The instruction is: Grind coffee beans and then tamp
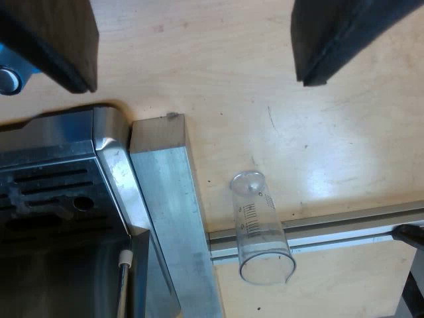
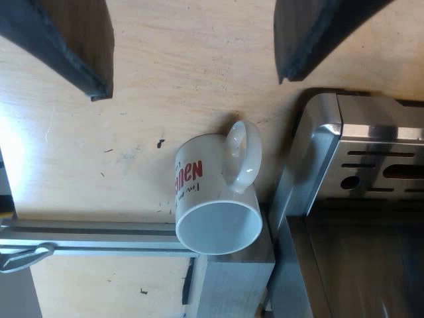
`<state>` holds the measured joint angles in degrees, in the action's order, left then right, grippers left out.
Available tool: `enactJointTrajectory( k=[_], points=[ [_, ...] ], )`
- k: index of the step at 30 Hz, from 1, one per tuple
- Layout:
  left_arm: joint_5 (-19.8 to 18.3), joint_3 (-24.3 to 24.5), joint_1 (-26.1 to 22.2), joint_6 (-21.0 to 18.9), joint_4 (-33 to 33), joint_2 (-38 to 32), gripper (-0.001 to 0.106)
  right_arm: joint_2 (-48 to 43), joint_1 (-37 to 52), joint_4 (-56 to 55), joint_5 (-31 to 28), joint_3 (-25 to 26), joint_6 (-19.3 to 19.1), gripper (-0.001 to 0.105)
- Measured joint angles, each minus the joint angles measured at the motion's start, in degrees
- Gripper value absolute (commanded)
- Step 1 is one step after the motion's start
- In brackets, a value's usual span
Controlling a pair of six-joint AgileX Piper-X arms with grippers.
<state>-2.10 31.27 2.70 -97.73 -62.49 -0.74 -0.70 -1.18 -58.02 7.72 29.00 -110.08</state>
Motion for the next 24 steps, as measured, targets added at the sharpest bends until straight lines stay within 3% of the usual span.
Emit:
enactJointTrajectory(
  k=[7, 12, 17, 24],
  points=[
    [0.00, 0.00, 0.00, 0.00, 0.12, 0.00, 0.064, 0.00, 0.00, 0.00, 0.00, 0.28, 0.00, 0.055],
    [0.00, 1.62, 1.39, 0.00, 0.12, 0.00, 0.064, 1.07, 0.00, 0.00, 0.00, 3.39, 0.00, 0.055],
    [-0.45, 4.01, 3.72, 0.00, 0.12, 0.00, 0.064, 4.93, -0.84, 0.02, 0.00, 6.80, 0.00, 0.055],
    [-4.02, 5.92, 9.49, 0.00, 0.90, 1.73, 0.064, 10.09, -9.20, -1.46, 0.09, 10.98, -1.16, 0.055]
  ],
)
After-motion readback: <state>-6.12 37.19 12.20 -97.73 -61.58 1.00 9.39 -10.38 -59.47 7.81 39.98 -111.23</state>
